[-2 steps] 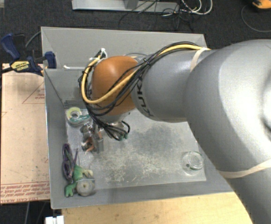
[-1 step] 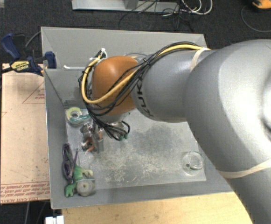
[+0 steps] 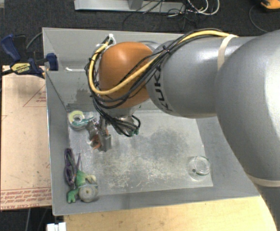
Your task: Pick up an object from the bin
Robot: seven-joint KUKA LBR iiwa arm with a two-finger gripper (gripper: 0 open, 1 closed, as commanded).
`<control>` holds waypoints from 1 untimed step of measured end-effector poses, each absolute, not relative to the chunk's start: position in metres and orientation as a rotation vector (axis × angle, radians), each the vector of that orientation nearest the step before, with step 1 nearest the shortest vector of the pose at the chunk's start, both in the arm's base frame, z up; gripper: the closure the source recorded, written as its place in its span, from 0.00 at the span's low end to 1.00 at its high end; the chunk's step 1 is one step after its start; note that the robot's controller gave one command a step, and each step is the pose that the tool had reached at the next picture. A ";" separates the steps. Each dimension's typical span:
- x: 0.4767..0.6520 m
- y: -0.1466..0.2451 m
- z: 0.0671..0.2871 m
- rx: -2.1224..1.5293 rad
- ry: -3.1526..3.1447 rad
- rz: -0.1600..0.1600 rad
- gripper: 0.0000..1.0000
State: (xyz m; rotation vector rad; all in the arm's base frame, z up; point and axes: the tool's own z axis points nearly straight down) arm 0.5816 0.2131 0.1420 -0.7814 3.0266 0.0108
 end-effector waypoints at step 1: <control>0.607 0.214 0.156 -0.756 3.031 0.011 1.00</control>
Offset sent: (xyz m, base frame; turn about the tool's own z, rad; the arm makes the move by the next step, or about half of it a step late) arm 0.0102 0.0044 0.1123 -0.0076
